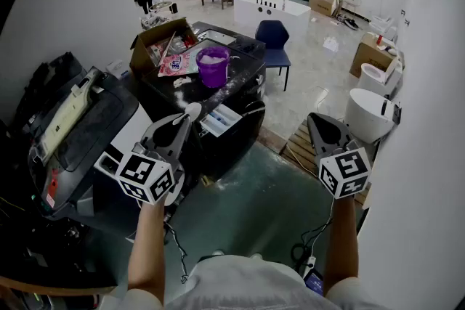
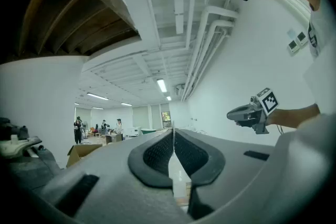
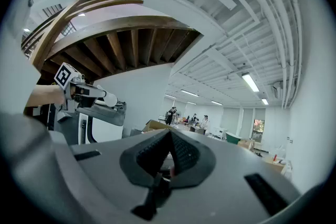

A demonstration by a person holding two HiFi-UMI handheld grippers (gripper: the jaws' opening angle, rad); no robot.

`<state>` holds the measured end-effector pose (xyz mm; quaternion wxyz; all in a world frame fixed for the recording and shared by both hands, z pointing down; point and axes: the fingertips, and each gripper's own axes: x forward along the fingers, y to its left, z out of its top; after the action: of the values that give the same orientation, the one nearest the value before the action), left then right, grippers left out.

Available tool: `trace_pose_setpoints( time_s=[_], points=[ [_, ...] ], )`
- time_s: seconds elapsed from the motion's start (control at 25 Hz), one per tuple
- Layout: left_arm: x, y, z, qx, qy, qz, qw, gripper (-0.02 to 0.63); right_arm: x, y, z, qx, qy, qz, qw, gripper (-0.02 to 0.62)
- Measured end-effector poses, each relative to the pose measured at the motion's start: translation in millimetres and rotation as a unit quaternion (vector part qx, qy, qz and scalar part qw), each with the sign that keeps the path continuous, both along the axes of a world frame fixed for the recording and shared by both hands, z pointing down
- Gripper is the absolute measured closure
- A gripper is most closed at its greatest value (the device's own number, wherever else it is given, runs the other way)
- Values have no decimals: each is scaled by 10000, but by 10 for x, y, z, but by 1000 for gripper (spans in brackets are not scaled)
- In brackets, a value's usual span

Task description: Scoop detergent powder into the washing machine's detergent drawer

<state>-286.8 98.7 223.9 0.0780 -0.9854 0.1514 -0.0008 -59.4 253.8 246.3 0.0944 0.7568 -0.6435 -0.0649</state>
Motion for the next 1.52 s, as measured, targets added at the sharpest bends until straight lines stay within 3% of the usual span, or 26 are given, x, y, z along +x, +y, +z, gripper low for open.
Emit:
trace_pose_setpoints(
  time_s=[0.24,0.4,0.76,1.08,1.52],
  points=[
    [127,205,71,267,-215,-165,9993,592,168,158,44,115,-34,-100,9999,591],
    [132,159,109,217,-241,-368,9988,592,246,154,77,105,-139,-165,9997,591],
    [311,-438,288,21,-298,-623,9976,592,517,-271,177,-30,-186,-305,9994,591],
    [784,-1600,342,-82,-262,-618,9977,592,896,-1323,151,-118,-83,-281,9995,591],
    [1493,-3306,339,-141,-577,-402,9974,592,1330,-3163,120,-296,-113,-299,9990,592]
  ],
)
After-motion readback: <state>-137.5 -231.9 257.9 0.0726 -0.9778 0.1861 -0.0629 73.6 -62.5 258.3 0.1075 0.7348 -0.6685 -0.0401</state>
